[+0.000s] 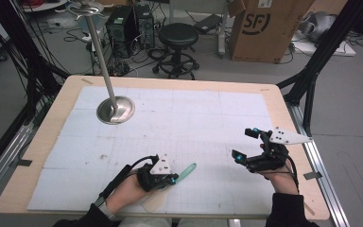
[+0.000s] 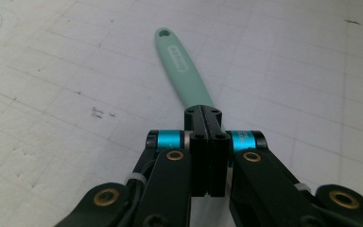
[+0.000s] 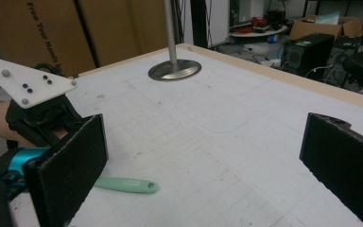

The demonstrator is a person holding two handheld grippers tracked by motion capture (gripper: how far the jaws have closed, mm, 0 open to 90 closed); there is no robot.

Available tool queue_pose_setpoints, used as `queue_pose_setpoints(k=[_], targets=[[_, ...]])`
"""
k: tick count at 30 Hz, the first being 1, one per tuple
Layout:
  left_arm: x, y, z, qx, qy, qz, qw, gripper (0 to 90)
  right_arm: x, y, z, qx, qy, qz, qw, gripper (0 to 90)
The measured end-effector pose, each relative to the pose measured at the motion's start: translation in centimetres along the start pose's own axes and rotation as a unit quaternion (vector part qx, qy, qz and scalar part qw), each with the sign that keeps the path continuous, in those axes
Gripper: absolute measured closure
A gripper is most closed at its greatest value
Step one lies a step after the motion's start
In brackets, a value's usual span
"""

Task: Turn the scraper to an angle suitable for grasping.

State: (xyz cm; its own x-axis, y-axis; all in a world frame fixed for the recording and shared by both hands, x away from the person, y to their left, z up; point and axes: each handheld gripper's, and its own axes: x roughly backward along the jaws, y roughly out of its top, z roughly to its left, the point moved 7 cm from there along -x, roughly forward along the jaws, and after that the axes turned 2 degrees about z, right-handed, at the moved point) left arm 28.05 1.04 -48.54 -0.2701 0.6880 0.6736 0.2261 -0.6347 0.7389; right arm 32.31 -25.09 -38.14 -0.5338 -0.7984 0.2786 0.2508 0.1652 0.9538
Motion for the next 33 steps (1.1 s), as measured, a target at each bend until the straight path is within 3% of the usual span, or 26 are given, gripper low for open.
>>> queue_pose_setpoints(k=[3, 5, 7, 12, 15, 26, 33], targets=[[0.9, 0.0, -0.8, -0.007, -0.011, -0.012, 0.9998, 89.9, 0.1, -0.1, -0.1, 0.000, -0.001, 0.000, 1.0000, 0.9], [1.1, 0.0, -1.4, 0.001, -0.026, -0.015, 0.9995, 89.9, 0.1, -0.2, -0.1, -0.003, -0.002, 0.004, 1.0000, 0.9], [1.2, -0.1, -2.0, 0.002, -0.039, -0.008, 0.9992, 89.9, 0.1, -0.2, -0.1, -0.004, -0.001, 0.003, 1.0000, 0.9], [0.6, -1.0, -2.8, -0.006, -0.045, 0.016, 0.9989, 89.9, 0.3, 0.0, -0.1, -0.001, -0.002, -0.004, 1.0000, 0.9], [1.1, -1.3, -3.0, 0.016, -0.064, 0.024, 0.9976, 89.7, 0.4, 0.0, -0.1, -0.003, -0.001, -0.004, 1.0000, 0.9], [1.8, -1.9, -2.5, 0.014, -0.041, 0.036, 0.9984, 90.0, 0.2, -0.1, 0.0, -0.001, 0.001, 0.000, 1.0000, 0.9], [3.1, -3.0, -0.2, 0.028, -0.010, 0.041, 0.9987, 90.0, 0.2, -0.1, -0.1, -0.003, 0.000, -0.001, 1.0000, 0.9]])
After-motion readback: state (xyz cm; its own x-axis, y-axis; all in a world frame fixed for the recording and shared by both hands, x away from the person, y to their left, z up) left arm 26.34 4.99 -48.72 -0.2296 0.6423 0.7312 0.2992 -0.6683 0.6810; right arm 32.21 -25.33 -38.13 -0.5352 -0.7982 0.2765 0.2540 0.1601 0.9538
